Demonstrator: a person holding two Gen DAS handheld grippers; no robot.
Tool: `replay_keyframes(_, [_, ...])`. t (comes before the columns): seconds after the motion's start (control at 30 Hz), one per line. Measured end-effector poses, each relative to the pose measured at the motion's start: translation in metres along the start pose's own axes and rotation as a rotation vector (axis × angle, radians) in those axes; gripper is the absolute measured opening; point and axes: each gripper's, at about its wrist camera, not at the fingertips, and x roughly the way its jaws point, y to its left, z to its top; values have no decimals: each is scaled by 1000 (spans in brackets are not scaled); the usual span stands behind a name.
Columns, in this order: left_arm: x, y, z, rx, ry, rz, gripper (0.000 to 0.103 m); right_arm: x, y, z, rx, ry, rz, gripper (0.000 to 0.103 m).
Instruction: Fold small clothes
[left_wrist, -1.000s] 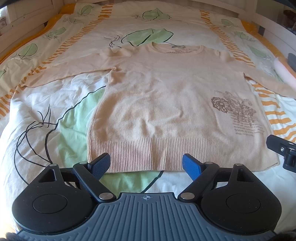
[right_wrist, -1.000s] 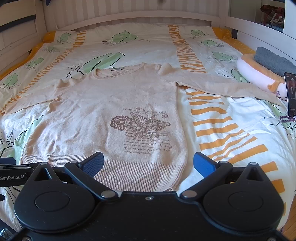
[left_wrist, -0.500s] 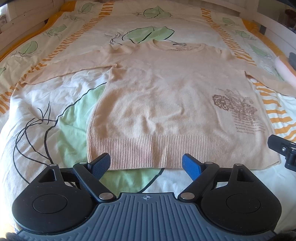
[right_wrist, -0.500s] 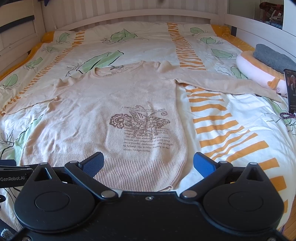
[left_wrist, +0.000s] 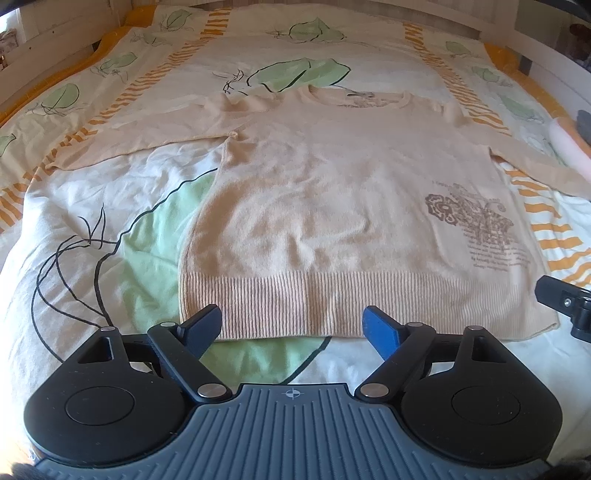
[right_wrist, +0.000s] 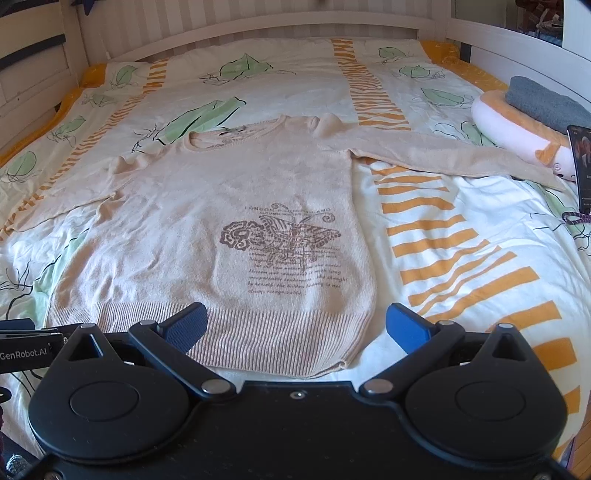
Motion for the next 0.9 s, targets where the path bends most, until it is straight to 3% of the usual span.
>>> replay_keyframes(0.07, [-1,0,2,-2,-11,-1,71,-2,-1,0,7,-6,3,102])
replay_keyframes(0.13, [-2,0,3,0,-19,-3,69,-3,-1,0,11,-8,12,102])
replay_keyframes(0.73, [5,-14,21,77,-58,-40,69,-2,8,8,15,-2,99,102])
replay_keyframes(0.9, [12,-14,27,89,-64,-31,68,-4,22,13,-58,-24,67,102])
